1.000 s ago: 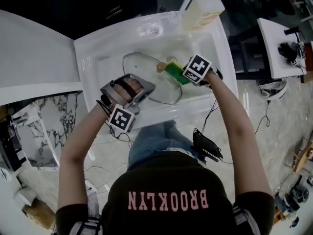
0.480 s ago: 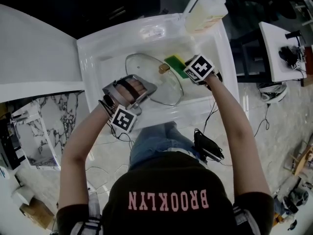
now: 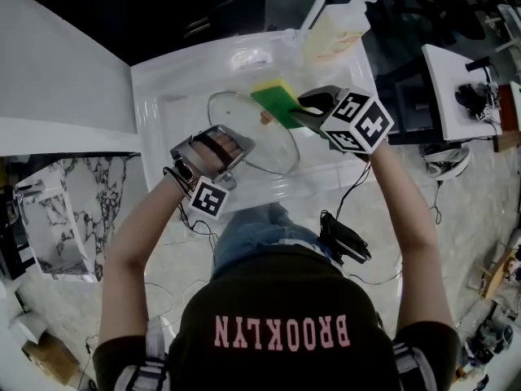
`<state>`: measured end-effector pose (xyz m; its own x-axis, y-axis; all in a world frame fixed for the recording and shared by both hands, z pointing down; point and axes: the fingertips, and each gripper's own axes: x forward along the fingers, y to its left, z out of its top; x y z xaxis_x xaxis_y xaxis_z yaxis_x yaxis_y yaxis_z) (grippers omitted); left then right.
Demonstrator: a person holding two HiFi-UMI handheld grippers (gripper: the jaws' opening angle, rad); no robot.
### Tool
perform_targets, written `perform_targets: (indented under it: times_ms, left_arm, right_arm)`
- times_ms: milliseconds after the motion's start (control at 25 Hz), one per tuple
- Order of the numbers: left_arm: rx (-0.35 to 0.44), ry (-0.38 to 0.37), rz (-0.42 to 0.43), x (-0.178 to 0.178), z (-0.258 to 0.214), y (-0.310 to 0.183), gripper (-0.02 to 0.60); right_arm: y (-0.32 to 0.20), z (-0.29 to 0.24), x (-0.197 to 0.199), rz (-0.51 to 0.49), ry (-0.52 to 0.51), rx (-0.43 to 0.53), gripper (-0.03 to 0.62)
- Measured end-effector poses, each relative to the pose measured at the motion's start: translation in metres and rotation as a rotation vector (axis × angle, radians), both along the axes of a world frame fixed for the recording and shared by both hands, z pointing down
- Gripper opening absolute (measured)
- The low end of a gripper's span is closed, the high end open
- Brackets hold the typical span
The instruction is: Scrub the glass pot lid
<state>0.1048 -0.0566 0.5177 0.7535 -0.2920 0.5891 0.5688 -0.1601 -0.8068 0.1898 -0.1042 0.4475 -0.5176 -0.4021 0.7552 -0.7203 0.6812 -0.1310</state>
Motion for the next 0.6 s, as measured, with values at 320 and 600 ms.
perform_targets:
  times_ms: [320,600]
  left_arm:
    - [0.093,-0.008,-0.012,0.002,-0.001,0.002,0.017]
    - [0.091,-0.012,-0.016,0.003,0.000,0.001,0.017]
  right_arm:
    - [-0.007,0.004,-0.066,-0.243,0.097,0.004,0.081]
    - [-0.002,0.030,-0.096,-0.390,0.164,-0.100,0.080]
